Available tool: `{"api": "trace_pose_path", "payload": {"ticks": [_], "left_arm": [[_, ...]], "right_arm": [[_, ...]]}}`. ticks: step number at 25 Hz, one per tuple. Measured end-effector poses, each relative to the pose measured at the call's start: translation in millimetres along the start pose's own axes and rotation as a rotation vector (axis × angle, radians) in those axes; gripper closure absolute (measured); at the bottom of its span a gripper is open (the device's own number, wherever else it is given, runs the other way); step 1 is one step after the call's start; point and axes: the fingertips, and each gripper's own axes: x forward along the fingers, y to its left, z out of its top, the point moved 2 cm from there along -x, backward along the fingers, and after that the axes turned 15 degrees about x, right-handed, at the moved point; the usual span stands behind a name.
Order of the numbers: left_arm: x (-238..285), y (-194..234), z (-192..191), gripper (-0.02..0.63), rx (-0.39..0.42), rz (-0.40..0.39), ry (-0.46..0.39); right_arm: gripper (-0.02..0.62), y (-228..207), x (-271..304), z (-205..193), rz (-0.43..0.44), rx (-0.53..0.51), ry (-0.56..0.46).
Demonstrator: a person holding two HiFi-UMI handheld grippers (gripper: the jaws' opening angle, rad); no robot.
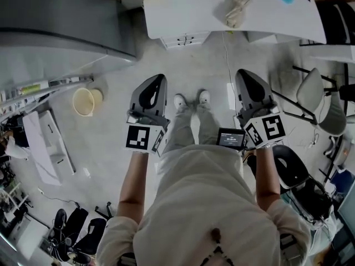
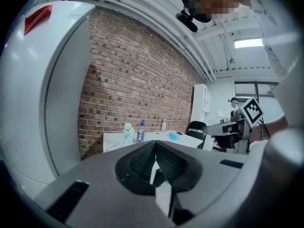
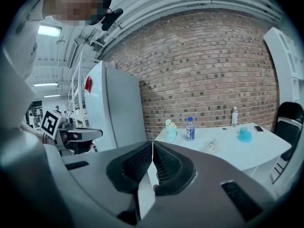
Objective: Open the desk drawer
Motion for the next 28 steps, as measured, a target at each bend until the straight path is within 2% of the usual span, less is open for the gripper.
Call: {"api": "trace_pose_path", "payload": {"ticks": [4, 6, 8, 10, 14, 18, 21, 24, 28], "left_arm": [[31.5, -1.3, -20.0, 0.598, -0.025, 0.004, 0.003], [50.1, -3.3, -38.1, 0.598, -0.068, -0.002, 0.008], [70.5, -9.5, -61.3, 0.598, -0.075, -0.018, 0.032], [90.5, -17.4, -86.4, 0.598, -0.058, -0.041, 0.059], [129.2, -23.2, -136.3, 0.598, -0.08, -0.078, 0.08], [159.3, -26.7, -174.8, 0.598, -0.032, -0.091, 0.089], [175.5, -25.0, -210.1, 0.598, -0.019, -0.098, 0.115], [186.1, -26.9, -244.0, 0.598, 0.005, -0.11, 0.146], [198.1, -35.3, -287.8, 0.598, 0.097, -0.153, 0.209]], "right_arm": [[0.568, -26.2, 34.5, -19.8, 0.038, 0.01, 0.039], [0.568, -35.4, 55.9, -31.8, 0.08, 0.021, 0.066], [0.568, -43.9, 77.0, -44.8, 0.119, 0.022, 0.086], [0.568, -53.4, 98.1, -60.0, 0.144, 0.008, 0.104], [0.568, -71.3, 138.3, -90.4, 0.174, -0.062, 0.123], [0.568, -85.3, 164.9, -122.3, 0.201, -0.1, 0.145], [0.568, -91.2, 186.5, -148.8, 0.19, -0.1, 0.154], [0.568, -98.3, 199.5, -187.7, 0.2, -0.126, 0.216], [0.568, -115.2, 215.5, -239.6, 0.193, -0.141, 0.322]]}}
